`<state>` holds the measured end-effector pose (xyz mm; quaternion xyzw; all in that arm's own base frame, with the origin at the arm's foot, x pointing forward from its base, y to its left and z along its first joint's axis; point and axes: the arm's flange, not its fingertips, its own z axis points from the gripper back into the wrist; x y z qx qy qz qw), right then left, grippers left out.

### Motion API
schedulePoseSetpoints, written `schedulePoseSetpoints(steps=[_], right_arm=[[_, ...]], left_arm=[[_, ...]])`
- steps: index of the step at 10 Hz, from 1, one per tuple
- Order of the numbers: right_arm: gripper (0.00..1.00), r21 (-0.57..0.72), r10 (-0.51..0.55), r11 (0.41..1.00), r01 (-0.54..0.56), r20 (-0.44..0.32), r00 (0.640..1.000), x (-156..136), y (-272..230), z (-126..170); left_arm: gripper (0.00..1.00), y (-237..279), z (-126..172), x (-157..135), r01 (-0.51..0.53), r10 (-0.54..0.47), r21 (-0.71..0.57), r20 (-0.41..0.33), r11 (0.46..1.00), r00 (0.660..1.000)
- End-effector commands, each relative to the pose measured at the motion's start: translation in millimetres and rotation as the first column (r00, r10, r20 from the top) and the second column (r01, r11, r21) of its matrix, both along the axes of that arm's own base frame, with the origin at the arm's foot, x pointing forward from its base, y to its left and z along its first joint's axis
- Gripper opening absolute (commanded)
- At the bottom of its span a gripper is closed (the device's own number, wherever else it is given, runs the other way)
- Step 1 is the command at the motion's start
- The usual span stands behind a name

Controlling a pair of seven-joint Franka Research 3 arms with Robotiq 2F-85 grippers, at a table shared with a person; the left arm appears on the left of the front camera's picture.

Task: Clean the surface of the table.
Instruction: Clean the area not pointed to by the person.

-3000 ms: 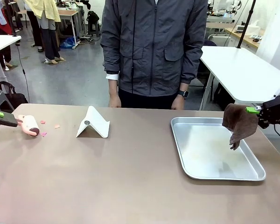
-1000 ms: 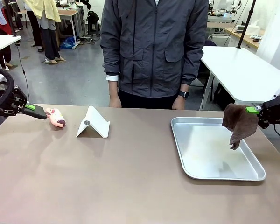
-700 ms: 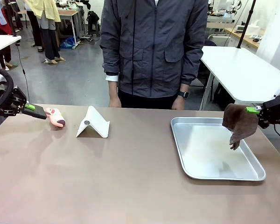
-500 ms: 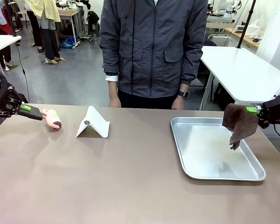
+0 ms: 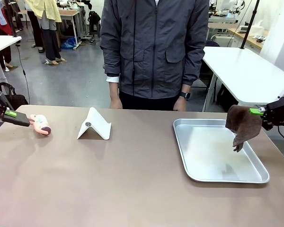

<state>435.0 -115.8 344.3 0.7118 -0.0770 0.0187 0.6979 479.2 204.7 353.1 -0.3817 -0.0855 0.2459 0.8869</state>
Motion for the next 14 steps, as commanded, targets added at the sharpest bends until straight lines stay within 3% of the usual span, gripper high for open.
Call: schedulePoseSetpoints(steps=[1,3,5,8,9,10,11,12,14], right_arm=[[0.06,0.018,-0.008,1.000,0.008,0.016,1.000,2,2,5],[0.06,0.018,-0.008,1.000,0.008,0.016,1.000,2,2,5],[0.06,0.018,-0.008,1.000,0.008,0.016,1.000,2,2,5],[0.06,0.018,-0.008,1.000,0.008,0.016,1.000,2,2,5],[0.06,0.018,-0.008,1.000,0.008,0.016,1.000,2,2,5],[0.06,0.018,-0.008,1.000,0.008,0.016,1.000,2,2,5],[0.06,0.018,-0.008,1.000,0.008,0.016,1.000,2,2,5],[0.06,0.018,-0.008,1.000,0.008,0.016,1.000,2,2,5],[0.06,0.018,-0.008,1.000,0.008,0.016,1.000,2,2,5]], left_arm=[[0.22,2,-6,-16,0.002,-0.002,-0.039,0.013,0.999,1.000],[0.22,0,35,-46,0.037,-0.009,-0.133,0.207,0.990,0.978],[0.22,-8,79,-97,0.162,-0.092,-0.189,0.333,0.968,0.939],[0.22,-23,113,-174,0.381,-0.281,-0.267,0.344,0.885,0.896],[0.22,-27,122,-203,0.469,-0.360,-0.285,0.361,0.836,0.860],[0.22,-32,127,-229,0.519,-0.399,-0.279,0.389,0.808,0.831],[0.22,-36,129,-246,0.519,-0.392,-0.257,0.416,0.815,0.821],[0.22,-38,125,-209,0.465,-0.357,-0.288,0.356,0.837,0.864],[0.22,-38,125,-209,0.465,-0.357,-0.288,0.356,0.837,0.864]])
